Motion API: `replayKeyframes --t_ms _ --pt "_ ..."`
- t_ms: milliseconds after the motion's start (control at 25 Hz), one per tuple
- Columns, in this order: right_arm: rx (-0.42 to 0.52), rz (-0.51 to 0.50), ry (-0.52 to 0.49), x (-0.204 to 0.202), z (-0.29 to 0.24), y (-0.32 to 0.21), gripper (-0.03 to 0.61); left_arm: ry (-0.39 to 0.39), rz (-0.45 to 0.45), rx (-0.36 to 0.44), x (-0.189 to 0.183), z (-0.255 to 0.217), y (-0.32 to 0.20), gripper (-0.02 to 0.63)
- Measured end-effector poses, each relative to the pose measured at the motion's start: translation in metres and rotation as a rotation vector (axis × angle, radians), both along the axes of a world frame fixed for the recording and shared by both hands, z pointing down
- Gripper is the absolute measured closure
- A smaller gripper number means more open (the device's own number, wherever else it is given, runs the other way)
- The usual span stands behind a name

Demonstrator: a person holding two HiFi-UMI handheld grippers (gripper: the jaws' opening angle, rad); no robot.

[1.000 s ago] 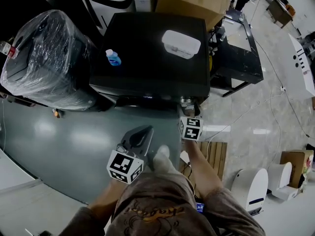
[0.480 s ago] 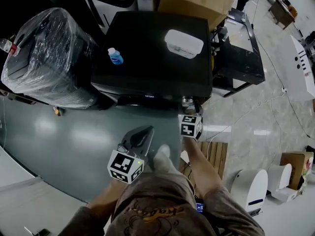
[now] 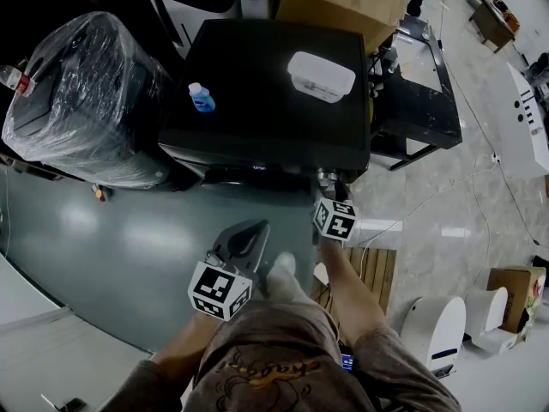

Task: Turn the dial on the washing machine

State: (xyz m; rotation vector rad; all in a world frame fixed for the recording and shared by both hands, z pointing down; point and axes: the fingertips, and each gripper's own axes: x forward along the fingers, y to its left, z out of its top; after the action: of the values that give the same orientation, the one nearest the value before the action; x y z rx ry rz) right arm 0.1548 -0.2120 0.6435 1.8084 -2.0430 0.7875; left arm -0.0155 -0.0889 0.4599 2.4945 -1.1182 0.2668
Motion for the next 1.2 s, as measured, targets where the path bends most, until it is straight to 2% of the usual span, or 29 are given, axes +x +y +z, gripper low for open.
replayKeyframes --t_ms 600,880,1200 --pt "0.071 0.118 -0.490 0.0020 -0.0017 -0.0008 0.310 -0.005 0.011 -0.006 0.0038 0.0024 0.0037 0.614" --pt "0.124 0.213 -0.762 0.0032 -0.0061 -0.0005 0.310 -0.013 0.012 -0.009 0.0030 0.0037 0.0047 0.614" --pt "0.131 0.295 -0.962 0.0043 -0.0034 -0.0003 0.310 -0.019 0.014 -0.013 0.0029 0.0059 0.0067 0.614"
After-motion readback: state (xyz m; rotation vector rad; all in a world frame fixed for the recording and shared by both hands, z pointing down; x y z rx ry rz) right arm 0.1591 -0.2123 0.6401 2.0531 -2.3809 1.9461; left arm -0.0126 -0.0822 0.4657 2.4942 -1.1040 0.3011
